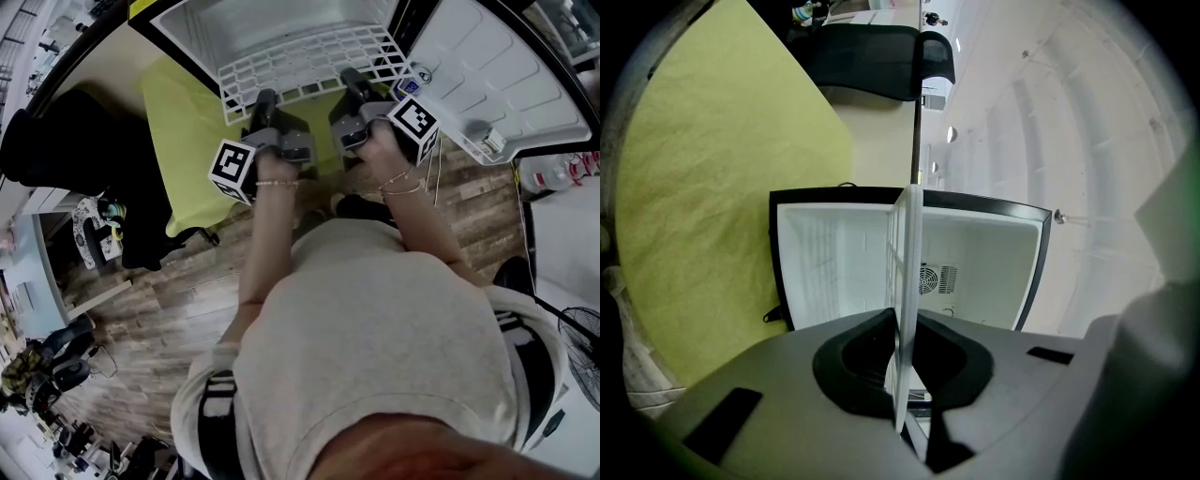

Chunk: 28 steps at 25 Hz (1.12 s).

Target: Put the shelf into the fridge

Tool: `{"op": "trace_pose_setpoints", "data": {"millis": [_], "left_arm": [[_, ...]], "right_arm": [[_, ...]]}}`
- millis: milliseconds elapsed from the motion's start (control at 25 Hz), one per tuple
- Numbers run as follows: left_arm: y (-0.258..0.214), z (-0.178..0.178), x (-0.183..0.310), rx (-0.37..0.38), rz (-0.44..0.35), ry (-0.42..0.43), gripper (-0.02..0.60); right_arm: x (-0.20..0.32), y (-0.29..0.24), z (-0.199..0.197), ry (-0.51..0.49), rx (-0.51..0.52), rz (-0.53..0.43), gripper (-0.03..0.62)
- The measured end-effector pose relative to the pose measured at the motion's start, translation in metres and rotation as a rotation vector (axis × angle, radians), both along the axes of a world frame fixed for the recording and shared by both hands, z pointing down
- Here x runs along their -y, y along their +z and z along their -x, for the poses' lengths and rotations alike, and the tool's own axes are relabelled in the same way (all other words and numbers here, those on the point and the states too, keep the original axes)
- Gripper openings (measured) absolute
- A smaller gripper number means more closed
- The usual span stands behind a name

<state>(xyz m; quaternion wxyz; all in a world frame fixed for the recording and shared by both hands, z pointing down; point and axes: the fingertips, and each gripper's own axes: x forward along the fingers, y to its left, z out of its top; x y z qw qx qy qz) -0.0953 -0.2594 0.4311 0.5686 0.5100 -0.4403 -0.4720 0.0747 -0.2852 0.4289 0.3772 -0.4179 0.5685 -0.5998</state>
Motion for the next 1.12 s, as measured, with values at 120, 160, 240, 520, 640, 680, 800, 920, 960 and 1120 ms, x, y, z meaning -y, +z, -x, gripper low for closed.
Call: {"op": "trace_pose_setpoints", "data": {"millis": [120, 160, 240, 520, 640, 680, 800, 920, 960, 1120], "left_arm": [[0.002, 0.000, 0.001, 0.000, 0.004, -0.010, 0.026], [0.002, 0.000, 0.001, 0.001, 0.003, -0.012, 0.026], [0.001, 0.000, 0.000, 0.006, 0.001, -0.011, 0.026], [0.002, -0.004, 0.005, 0.025, 0.005, -0.016, 0.025], [0.003, -0.005, 0.007, 0.026, 0.011, -0.021, 0.025], [0.003, -0.005, 0.008, 0.026, 0.011, -0.021, 0.025], [0.006, -0.004, 0.011, 0.030, 0.011, -0.024, 0.025], [0.006, -0.003, 0.017, 0.031, 0.013, -0.027, 0.025], [0.006, -0.004, 0.019, 0.029, 0.014, -0.028, 0.025], [0.006, -0.004, 0.024, 0.021, 0.015, -0.033, 0.025]], "right_arm": [[0.001, 0.002, 0.000, -0.004, -0.012, 0.005, 0.037], [0.001, 0.002, 0.000, -0.003, -0.016, 0.006, 0.037], [0.002, 0.002, -0.001, -0.002, -0.017, 0.009, 0.037], [0.011, 0.005, -0.003, -0.015, -0.011, 0.010, 0.037], [0.015, 0.006, -0.004, -0.020, -0.010, 0.010, 0.035], [0.016, 0.006, -0.003, -0.021, -0.009, 0.010, 0.037], [0.019, 0.010, -0.002, -0.024, -0.006, 0.010, 0.037], [0.026, 0.009, -0.002, -0.027, -0.009, 0.009, 0.035], [0.029, 0.009, -0.002, -0.028, -0.010, 0.010, 0.035], [0.034, 0.010, -0.002, -0.031, -0.015, 0.011, 0.035]]}}
